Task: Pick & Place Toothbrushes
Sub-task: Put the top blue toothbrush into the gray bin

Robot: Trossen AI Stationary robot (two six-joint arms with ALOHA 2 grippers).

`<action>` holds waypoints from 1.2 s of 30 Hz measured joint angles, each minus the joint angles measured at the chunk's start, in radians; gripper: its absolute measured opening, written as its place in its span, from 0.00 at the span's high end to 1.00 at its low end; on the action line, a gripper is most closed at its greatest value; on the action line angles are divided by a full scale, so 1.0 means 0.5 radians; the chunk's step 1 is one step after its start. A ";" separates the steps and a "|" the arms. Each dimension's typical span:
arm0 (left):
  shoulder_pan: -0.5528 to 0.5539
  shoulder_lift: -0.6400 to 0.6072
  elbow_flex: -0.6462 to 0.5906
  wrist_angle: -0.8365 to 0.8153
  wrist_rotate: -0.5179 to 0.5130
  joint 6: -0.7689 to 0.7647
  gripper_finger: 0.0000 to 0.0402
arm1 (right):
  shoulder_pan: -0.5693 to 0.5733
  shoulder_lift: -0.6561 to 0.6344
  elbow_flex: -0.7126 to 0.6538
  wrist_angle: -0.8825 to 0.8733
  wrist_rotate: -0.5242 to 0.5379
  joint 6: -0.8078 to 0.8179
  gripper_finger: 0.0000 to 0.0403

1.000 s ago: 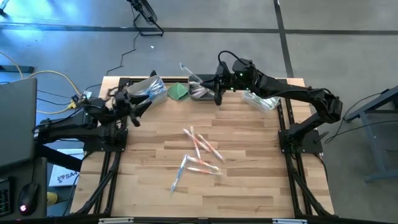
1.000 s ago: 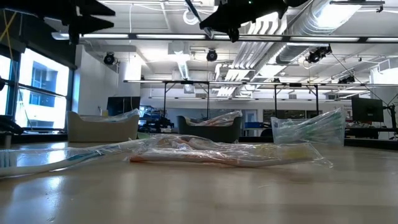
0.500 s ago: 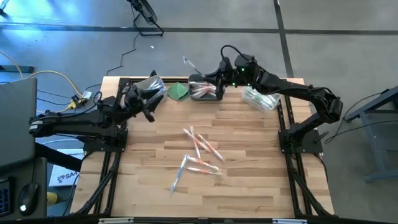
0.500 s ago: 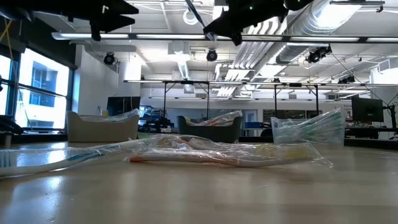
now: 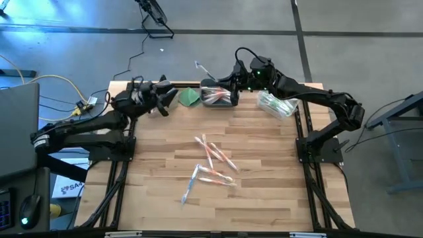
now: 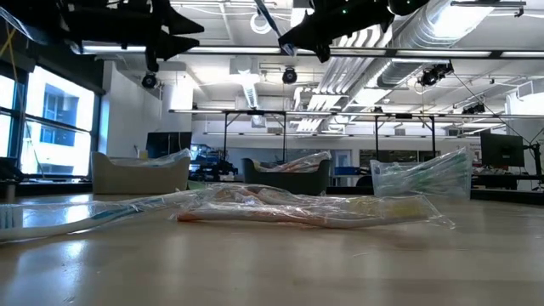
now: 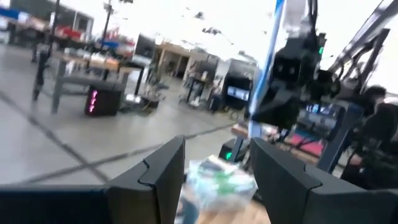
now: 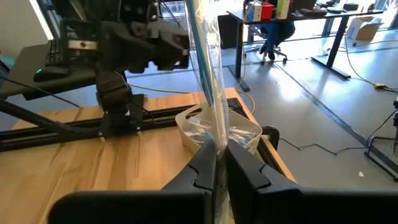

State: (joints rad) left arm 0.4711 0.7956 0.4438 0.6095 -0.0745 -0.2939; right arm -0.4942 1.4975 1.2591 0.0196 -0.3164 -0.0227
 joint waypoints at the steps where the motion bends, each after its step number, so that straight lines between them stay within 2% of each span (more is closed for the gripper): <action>1: 0.046 0.027 0.000 0.060 0.057 -0.009 0.55 | 0.000 0.000 0.000 0.000 0.001 -0.001 0.97; 5: 0.174 0.161 0.001 0.250 0.223 -0.091 0.55 | 0.001 0.001 0.000 0.011 0.003 -0.001 0.97; 9: 0.202 0.323 0.056 0.377 0.316 -0.097 0.55 | 0.000 0.001 0.000 0.031 0.005 -0.016 0.97; 17: 0.197 0.672 0.416 0.362 0.398 0.077 0.55 | -0.011 0.104 0.000 0.043 -0.013 -0.001 0.97; 25: 0.197 0.867 0.724 0.274 0.504 0.217 0.55 | -0.021 0.126 0.000 0.045 -0.019 -0.012 0.97; 29: 0.197 0.938 0.825 0.199 0.509 0.221 0.55 | -0.021 0.126 0.000 0.043 -0.040 -0.012 0.97; 36: 0.197 1.012 0.909 0.190 0.660 0.214 0.55 | -0.019 0.126 0.000 0.044 -0.050 -0.015 0.97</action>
State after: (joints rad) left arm 0.5694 1.3014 0.8982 0.7044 0.2558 -0.1867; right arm -0.5037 1.5604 1.2591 0.0418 -0.3416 -0.0303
